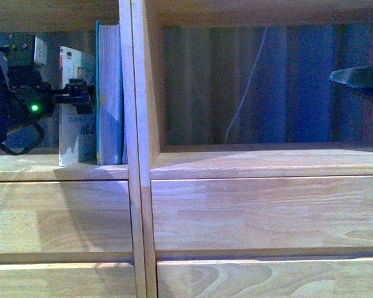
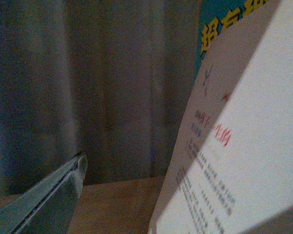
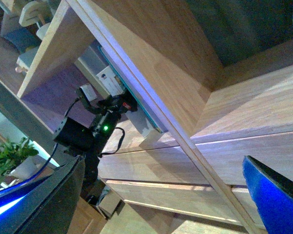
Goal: Organize books on shelf
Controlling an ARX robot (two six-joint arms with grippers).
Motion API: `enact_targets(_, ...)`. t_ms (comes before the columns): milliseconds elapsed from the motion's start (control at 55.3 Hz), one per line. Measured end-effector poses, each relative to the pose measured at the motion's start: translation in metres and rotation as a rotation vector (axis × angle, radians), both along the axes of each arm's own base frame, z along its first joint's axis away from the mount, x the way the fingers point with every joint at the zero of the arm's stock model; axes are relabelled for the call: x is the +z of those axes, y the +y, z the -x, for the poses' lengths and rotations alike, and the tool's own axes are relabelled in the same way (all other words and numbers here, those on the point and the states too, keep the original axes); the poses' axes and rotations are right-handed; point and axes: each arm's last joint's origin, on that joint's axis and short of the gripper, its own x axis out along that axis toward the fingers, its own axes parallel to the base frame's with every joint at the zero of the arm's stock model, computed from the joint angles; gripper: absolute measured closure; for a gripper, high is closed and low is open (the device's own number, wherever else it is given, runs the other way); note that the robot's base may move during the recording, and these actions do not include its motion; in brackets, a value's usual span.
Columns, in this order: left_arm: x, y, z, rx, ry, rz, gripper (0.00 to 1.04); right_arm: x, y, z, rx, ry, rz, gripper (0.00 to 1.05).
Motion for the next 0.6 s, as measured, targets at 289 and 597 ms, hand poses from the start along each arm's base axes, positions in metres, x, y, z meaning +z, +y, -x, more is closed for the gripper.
enact_targets(289, -0.012, -0.008, 0.009, -0.011, 0.044, 0.026, 0.07, 0.000, 0.004, 0.002, 0.018, 0.000, -0.018, 0.07)
enact_targets(597, -0.011, -0.017, 0.028, -0.021, 0.075, 0.070, 0.07, 0.002, 0.004, 0.006, 0.023, -0.005, -0.031, 0.07)
